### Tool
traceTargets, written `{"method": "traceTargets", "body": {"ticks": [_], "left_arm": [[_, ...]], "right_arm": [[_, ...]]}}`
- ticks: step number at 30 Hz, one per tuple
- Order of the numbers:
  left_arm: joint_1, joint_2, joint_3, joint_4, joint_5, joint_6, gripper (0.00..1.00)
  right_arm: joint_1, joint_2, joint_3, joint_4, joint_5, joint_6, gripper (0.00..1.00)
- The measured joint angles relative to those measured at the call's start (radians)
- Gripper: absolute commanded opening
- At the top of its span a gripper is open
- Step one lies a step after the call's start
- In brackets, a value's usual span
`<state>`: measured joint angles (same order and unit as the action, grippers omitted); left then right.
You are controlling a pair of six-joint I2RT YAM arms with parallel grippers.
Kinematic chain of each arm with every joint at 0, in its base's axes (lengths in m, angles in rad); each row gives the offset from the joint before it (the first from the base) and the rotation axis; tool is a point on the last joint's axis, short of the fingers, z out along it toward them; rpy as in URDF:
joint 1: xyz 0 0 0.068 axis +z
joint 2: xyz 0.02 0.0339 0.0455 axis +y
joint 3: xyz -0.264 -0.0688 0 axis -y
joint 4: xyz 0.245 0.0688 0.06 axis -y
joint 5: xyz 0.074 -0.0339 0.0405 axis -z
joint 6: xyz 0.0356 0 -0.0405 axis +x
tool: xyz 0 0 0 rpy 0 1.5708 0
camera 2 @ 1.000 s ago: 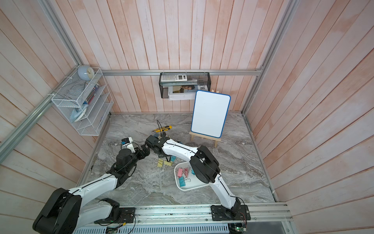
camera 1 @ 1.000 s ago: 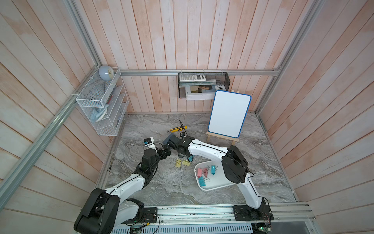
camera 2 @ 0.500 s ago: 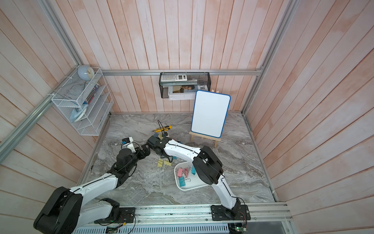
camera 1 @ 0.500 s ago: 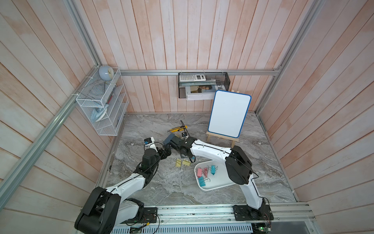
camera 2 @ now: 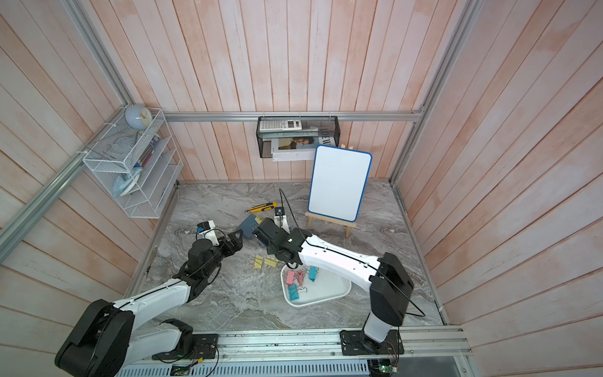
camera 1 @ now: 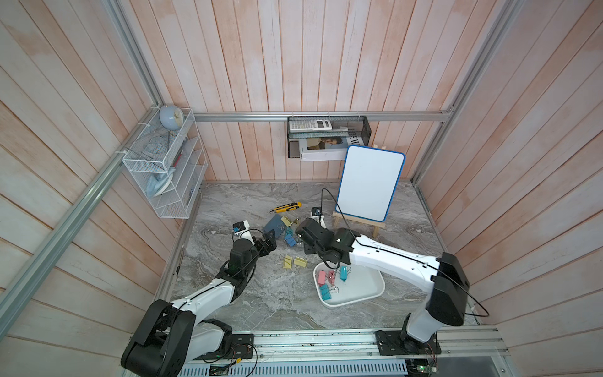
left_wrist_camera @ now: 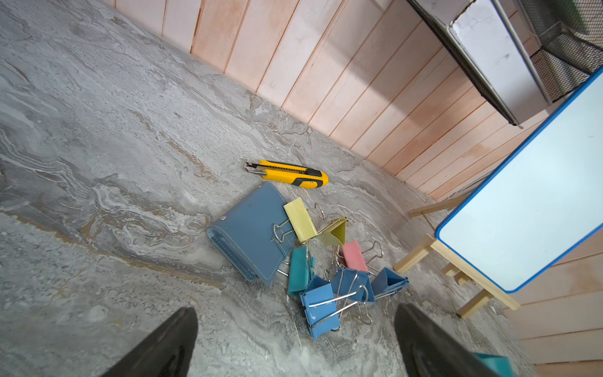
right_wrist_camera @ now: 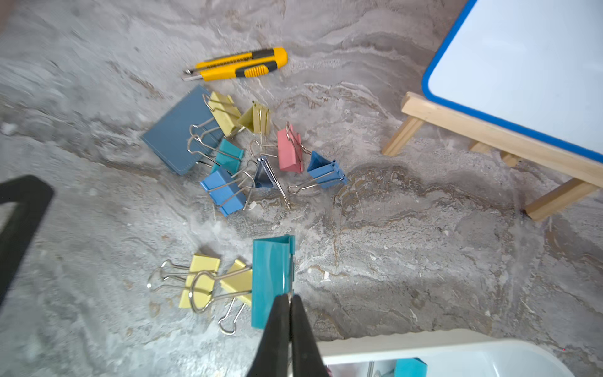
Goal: Put the binder clips in the storage box
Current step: Pick up the binder clip at the center of the board, then place the binder clip in the storage box.
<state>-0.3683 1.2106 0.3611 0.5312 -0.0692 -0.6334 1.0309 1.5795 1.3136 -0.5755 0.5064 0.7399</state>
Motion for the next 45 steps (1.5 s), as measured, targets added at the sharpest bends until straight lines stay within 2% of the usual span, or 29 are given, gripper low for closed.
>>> {"method": "traceTargets", "body": {"ticks": [5, 10, 16, 21, 25, 31, 38, 43, 45], "left_arm": [[0.0, 0.004, 0.0, 0.008, 0.013, 0.0, 1.0], [0.001, 0.006, 0.0, 0.008, 0.018, -0.003, 1.0], [0.002, 0.008, 0.0, 0.01, 0.039, -0.008, 1.0], [0.003, 0.01, 0.0, 0.013, 0.04, -0.008, 1.0], [0.004, 0.011, 0.0, 0.016, 0.04, -0.008, 1.0], [0.004, 0.011, 0.0, 0.016, 0.04, -0.007, 1.0], [0.004, 0.01, 0.0, 0.015, 0.039, -0.007, 1.0], [0.005, 0.01, 0.0, 0.015, 0.04, -0.007, 1.0], [0.006, 0.01, 0.0, 0.015, 0.04, -0.007, 1.0]], "right_arm": [[0.0, -0.29, -0.257, 0.145, -0.021, 0.05, 0.0], [0.0, -0.564, -0.449, 0.18, -0.061, 0.097, 0.0], [0.0, -0.837, -0.582, 0.117, -0.124, 0.152, 0.0], [0.0, -0.957, -0.642, -0.005, -0.172, 0.227, 0.0], [0.0, -0.943, -0.667, -0.101, -0.198, 0.282, 0.0], [0.003, -0.785, -0.665, -0.16, -0.192, 0.311, 0.0], [0.016, -0.565, -0.652, -0.134, -0.171, 0.303, 0.0], [0.027, -0.496, -0.652, -0.079, -0.166, 0.304, 0.0], [0.033, -0.478, -0.652, -0.063, -0.166, 0.306, 0.04]]}}
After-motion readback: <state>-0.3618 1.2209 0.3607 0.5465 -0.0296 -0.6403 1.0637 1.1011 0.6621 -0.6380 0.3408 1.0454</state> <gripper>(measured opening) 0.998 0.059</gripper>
